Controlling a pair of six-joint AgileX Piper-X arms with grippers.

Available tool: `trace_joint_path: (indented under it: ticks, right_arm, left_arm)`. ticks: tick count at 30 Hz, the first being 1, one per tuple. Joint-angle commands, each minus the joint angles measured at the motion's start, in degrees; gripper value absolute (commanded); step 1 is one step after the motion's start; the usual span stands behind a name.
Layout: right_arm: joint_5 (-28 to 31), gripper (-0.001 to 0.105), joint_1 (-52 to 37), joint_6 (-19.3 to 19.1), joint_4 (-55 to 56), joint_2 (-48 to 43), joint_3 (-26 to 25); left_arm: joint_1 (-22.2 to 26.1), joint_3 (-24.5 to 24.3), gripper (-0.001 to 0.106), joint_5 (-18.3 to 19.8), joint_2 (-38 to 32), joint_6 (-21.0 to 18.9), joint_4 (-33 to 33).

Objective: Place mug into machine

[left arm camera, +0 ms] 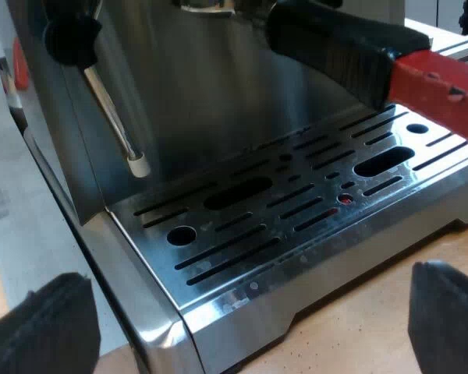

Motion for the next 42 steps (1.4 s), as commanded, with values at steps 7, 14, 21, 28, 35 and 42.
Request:
trace_joint_path:
  ticks: [7, 14, 21, 28, 35, 42]
  right_arm:
    - [2.67, 0.0, 2.97, 0.53, -24.39, 15.53, -1.07]
    - [2.67, 0.0, 2.97, 0.91, -34.92, 28.09, -3.33]
    - [2.56, 0.0, 2.97, 0.91, -38.6, 37.99, -8.28]
    - [2.56, 0.0, 2.54, 0.91, -42.25, 46.25, -13.21]
    - [2.56, 0.0, 0.94, 1.36, -43.99, 52.09, -18.13]
    - [0.34, 0.002, 0.94, 1.35, -44.16, 55.64, -20.7]
  left_arm:
    - [-0.16, -0.21, 0.081, 3.14, 0.13, -0.76, -1.83]
    - [-0.16, -0.21, 0.081, 5.8, 0.13, -0.76, -2.29]
    - [-0.16, -0.21, 0.081, 5.8, 0.13, -0.76, -2.29]
    - [-0.16, -0.21, 0.081, 6.0, 0.13, -1.02, -2.29]
    - [-0.16, -0.21, 0.081, 7.16, 0.13, -1.01, -2.29]
    - [-0.16, -0.21, 0.081, 7.16, 0.13, -1.01, -2.29]
